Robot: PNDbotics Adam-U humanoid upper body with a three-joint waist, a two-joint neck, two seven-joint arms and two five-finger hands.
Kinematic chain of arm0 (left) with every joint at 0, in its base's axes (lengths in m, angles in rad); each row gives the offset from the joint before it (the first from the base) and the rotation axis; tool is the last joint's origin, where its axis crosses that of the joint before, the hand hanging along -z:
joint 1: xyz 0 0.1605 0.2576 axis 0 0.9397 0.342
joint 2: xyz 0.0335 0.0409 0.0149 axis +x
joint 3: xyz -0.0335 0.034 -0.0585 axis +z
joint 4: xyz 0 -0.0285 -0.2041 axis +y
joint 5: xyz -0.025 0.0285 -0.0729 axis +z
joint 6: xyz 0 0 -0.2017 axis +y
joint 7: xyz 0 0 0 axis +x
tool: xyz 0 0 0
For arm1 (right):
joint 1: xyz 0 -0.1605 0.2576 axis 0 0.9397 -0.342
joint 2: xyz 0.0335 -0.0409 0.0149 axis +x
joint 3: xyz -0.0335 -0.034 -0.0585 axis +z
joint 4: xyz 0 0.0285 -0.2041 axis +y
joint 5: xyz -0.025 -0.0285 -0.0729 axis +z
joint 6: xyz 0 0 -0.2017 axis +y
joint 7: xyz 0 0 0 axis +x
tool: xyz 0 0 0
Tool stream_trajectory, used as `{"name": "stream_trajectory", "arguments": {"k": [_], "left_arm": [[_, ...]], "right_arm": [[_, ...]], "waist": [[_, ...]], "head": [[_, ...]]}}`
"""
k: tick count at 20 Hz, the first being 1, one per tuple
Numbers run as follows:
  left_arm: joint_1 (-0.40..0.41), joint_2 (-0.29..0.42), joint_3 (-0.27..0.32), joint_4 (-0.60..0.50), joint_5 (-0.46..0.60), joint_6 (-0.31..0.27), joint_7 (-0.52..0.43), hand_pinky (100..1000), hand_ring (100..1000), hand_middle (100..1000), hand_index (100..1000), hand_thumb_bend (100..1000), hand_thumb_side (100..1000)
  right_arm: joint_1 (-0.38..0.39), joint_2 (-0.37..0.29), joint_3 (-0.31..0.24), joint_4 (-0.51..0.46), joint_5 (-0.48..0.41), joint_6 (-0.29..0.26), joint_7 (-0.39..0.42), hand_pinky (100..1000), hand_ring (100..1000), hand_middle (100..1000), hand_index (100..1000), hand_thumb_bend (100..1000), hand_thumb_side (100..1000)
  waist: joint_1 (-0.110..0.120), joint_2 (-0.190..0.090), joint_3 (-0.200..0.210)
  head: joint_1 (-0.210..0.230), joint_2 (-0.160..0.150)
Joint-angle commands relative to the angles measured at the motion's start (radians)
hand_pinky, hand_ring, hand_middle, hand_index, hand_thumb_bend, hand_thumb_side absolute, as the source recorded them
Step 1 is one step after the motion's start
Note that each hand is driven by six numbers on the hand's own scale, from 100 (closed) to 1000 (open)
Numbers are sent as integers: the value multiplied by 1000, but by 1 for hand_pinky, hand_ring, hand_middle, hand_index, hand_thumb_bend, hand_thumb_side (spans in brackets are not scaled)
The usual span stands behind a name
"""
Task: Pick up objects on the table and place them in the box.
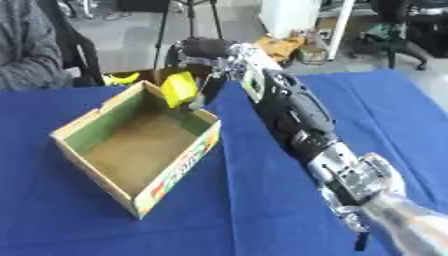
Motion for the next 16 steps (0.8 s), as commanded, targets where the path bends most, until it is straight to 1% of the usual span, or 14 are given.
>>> {"name": "stream_trajectory", "arguments": {"k": [1, 2, 3, 4, 5, 6, 7, 9, 13, 16], "left_arm": [[-11, 2, -4, -16, 8, 0, -9, 564, 638, 603, 693, 307, 811], [-12, 0, -5, -17, 9, 0, -10, 564, 638, 603, 693, 307, 811], [-12, -1, -6, -17, 10, 0, -12, 564, 638, 602, 693, 307, 810], [-13, -3, -6, -17, 11, 0, -13, 564, 638, 602, 693, 307, 811], [-13, -4, -6, -17, 12, 1, -13, 564, 638, 602, 693, 307, 807], [-13, -4, -6, -17, 13, 1, -14, 564, 638, 602, 693, 306, 812], [-13, -5, -5, -18, 13, 0, -14, 564, 638, 601, 693, 307, 812], [-14, -5, -4, -18, 13, 0, -13, 564, 638, 601, 693, 308, 812], [-16, -7, -2, -17, 13, -2, -11, 564, 639, 601, 693, 309, 811], [-15, -8, 2, -17, 11, -4, -8, 564, 639, 601, 693, 310, 812]], "right_arm": [[-27, 25, 11, 24, 23, -96, 135, 706, 790, 425, 484, 136, 235], [-25, 36, 15, 32, 31, -96, 149, 710, 794, 437, 497, 159, 244], [-24, 47, 22, 37, 39, -97, 163, 731, 812, 506, 585, 264, 270], [-21, 56, 29, 38, 45, -97, 177, 740, 820, 539, 634, 468, 331], [-20, 62, 38, 34, 49, -97, 192, 771, 856, 664, 752, 591, 465], [-17, 66, 46, 27, 53, -97, 206, 780, 865, 697, 775, 608, 461], [-15, 67, 51, 21, 55, -97, 220, 811, 896, 786, 833, 668, 435], [-12, 66, 56, 10, 58, -97, 247, 835, 916, 840, 869, 706, 398], [-4, 60, 58, -23, 38, -97, 275, 844, 924, 860, 886, 757, 390], [3, 52, 58, -72, 1, -97, 257, 836, 914, 839, 875, 739, 431]], "waist": [[6, -13, 8], [8, -13, 11], [10, -12, 13], [11, -11, 14], [12, -10, 14], [12, -9, 13], [12, -9, 11], [11, -8, 6], [9, -5, -8], [6, -6, -24]], "head": [[-7, -17], [-8, -18], [-9, -18], [-10, -17], [-10, -17], [-10, -17], [-9, -17], [-7, -17], [-5, -18], [3, -16]]}}
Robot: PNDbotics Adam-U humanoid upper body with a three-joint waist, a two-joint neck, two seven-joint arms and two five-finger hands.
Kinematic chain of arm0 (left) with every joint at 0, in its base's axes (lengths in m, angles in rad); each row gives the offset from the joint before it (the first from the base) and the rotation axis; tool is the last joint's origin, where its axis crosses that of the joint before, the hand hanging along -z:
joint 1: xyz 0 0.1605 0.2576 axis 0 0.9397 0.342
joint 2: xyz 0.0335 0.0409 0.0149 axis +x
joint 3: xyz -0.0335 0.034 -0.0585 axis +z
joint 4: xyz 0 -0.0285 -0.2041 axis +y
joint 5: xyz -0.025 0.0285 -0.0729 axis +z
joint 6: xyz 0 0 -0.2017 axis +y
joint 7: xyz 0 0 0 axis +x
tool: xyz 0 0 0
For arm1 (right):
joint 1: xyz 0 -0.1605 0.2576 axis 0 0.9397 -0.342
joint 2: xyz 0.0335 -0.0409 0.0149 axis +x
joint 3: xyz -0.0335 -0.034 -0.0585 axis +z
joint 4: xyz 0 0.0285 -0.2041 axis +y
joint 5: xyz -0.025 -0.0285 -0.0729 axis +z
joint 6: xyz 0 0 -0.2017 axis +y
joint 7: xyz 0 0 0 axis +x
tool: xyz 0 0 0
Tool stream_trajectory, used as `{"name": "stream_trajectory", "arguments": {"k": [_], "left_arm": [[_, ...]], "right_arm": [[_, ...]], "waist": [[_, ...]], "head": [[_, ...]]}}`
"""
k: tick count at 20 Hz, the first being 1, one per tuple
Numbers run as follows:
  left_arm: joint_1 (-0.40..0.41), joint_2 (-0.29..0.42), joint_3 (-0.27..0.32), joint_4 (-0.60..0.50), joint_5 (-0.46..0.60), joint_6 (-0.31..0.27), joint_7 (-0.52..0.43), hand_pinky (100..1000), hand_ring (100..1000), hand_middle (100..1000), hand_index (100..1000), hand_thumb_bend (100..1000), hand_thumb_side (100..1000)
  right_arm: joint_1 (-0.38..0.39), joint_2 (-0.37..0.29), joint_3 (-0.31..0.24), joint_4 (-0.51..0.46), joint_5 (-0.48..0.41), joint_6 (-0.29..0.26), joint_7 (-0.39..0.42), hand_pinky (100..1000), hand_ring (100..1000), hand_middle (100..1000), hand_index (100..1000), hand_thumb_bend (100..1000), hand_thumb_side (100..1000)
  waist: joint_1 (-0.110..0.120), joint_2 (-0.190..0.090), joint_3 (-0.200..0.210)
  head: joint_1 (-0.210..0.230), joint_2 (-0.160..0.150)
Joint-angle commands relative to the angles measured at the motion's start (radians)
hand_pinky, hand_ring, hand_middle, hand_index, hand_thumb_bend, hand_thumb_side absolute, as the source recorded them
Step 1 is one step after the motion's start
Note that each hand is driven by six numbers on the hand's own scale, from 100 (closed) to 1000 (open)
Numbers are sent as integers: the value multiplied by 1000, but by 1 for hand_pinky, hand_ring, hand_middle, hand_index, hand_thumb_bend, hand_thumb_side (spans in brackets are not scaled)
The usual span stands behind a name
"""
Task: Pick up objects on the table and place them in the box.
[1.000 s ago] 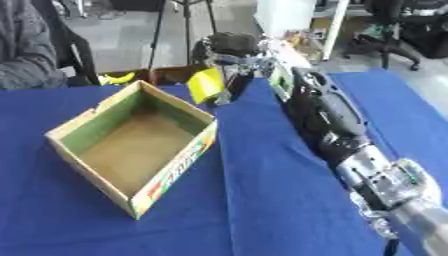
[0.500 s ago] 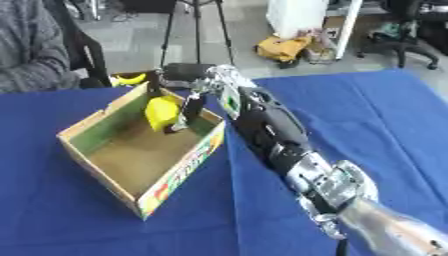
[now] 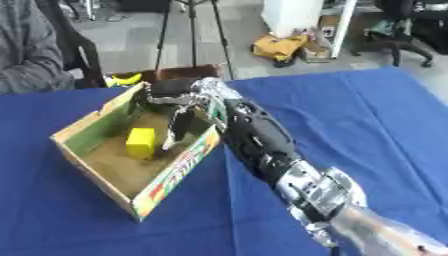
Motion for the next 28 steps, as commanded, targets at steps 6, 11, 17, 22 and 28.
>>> {"name": "stream_trajectory", "arguments": {"k": [6, 11, 17, 22, 28], "left_arm": [[3, 3, 24, -12, -6, -9, 17, 565, 639, 601, 693, 312, 812], [18, 5, 39, -7, -13, -13, 34, 565, 640, 601, 694, 312, 813], [29, 4, 60, -5, -18, -12, 59, 565, 640, 601, 696, 305, 817], [31, -1, 68, -4, -18, -10, 69, 565, 640, 600, 696, 303, 820], [37, -7, 66, 2, -14, -10, 71, 564, 641, 599, 697, 298, 826]], "right_arm": [[23, -49, -93, -196, -121, -181, 86, 780, 875, 738, 787, 653, 539], [179, -140, -150, -373, -322, -121, -112, 727, 855, 634, 699, 604, 571], [574, -285, -204, -854, -1121, 268, -150, 715, 863, 618, 678, 581, 595], [778, -189, -333, -1007, -1248, 439, -102, 703, 853, 602, 667, 571, 611], [890, -64, -388, -1047, -1184, 515, -138, 678, 818, 573, 653, 568, 619]], "waist": [[-3, -28, -56], [-3, -37, -103], [15, -37, -164], [32, -37, -201], [44, -35, -219]], "head": [[57, 2], [112, 13], [181, 15], [216, 36], [233, 69]]}}
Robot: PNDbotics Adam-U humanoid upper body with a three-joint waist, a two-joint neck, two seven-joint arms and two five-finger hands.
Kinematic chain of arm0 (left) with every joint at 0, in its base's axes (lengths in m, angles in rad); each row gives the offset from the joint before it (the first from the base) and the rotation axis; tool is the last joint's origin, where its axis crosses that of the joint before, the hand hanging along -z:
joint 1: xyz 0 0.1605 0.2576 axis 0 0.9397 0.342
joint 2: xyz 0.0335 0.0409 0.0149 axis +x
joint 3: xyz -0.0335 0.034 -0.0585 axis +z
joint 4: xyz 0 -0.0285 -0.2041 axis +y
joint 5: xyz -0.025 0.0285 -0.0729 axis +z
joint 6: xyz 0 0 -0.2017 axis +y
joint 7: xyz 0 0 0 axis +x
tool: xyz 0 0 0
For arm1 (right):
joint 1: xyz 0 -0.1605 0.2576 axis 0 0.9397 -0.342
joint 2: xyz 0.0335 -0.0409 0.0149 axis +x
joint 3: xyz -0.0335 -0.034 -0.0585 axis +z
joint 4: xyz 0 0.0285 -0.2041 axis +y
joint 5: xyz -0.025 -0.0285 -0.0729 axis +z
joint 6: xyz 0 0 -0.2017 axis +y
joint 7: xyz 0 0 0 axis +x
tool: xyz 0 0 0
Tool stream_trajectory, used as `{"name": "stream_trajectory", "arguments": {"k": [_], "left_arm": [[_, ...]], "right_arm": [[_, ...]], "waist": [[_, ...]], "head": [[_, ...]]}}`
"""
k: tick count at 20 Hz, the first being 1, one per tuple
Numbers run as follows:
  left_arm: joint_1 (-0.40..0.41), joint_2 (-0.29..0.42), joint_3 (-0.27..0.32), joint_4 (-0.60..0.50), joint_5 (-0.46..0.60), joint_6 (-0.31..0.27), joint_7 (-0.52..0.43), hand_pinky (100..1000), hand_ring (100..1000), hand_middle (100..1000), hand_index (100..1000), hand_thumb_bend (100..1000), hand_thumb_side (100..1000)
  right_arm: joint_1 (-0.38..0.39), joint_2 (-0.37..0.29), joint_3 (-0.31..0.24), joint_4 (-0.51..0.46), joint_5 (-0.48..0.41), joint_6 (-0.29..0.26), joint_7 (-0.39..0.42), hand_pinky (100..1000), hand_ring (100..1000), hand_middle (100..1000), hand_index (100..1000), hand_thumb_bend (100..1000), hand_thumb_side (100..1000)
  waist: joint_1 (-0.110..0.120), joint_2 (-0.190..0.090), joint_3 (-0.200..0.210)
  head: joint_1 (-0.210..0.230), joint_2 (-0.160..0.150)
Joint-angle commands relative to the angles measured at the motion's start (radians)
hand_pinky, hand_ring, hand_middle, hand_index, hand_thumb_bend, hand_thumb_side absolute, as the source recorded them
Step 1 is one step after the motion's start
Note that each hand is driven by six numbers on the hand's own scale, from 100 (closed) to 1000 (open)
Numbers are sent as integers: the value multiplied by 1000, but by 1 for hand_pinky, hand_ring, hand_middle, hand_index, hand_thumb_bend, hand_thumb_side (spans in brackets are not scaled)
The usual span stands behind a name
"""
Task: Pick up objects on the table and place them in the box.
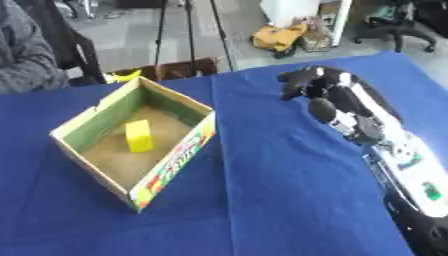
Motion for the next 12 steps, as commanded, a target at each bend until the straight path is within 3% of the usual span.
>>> {"name": "stream_trajectory", "arguments": {"k": [1, 12], "left_arm": [[-3, 1, 8, -10, 2, -1, 6, 564, 641, 599, 697, 298, 826], [5, -7, 7, -8, 12, -2, 11, 563, 641, 598, 697, 287, 837]], "right_arm": [[18, 44, -38, -34, 34, 36, -30, 676, 816, 572, 652, 568, 620], [64, 136, -48, -47, 120, 91, -64, 661, 800, 554, 640, 559, 636]], "waist": [[2, -14, -5], [14, -8, -23]], "head": [[13, 17], [42, 34]]}}
